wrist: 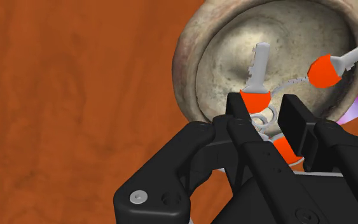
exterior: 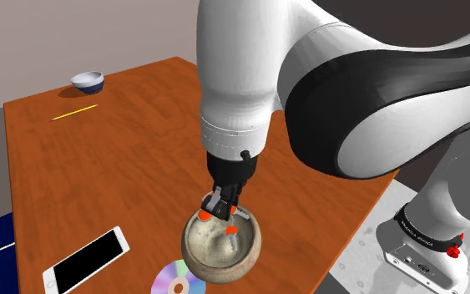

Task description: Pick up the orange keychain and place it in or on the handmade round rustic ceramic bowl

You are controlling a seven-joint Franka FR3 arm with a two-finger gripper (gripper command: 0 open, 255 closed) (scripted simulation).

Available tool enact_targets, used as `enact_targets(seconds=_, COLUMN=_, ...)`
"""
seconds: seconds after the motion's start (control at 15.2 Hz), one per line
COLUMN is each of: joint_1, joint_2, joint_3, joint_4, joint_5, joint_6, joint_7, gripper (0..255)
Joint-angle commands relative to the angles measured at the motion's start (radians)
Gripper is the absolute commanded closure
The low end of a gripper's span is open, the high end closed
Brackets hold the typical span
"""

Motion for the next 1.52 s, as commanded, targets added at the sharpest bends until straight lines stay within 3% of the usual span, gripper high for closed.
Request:
enact_targets(seconds=0.0, joint_1=0.0, joint_2=0.009, joint_3=0.006, joint_4=-0.021, joint_5=-0.005, joint_6=0.03, joint_7=0.005, gripper=255)
enact_targets(seconds=0.26, joint_1=-0.001, joint_2=0.034, joint_3=0.016, joint_4=-0.058, joint_5=-0.019, joint_6=0.086, joint_7=0.017, gripper=255)
enact_targets(seconds=0.73, joint_1=-0.001, joint_2=0.034, joint_3=0.016, joint_4=-0.058, joint_5=-0.019, joint_6=0.086, joint_7=0.017, gripper=255)
enact_targets(seconds=0.79, joint_1=-0.001, joint_2=0.034, joint_3=0.016, joint_4=-0.058, joint_5=-0.019, joint_6=0.086, joint_7=0.017, gripper=0)
enact_targets(seconds=1.12, joint_1=-0.001, joint_2=0.034, joint_3=0.016, joint_4=-0.058, joint_5=-0.019, joint_6=0.086, joint_7=0.017, gripper=0)
enact_targets(seconds=1.45, joint_1=0.003, joint_2=-0.03, joint_3=-0.012, joint_4=0.019, joint_5=0.018, joint_6=-0.044, joint_7=-0.013, gripper=0)
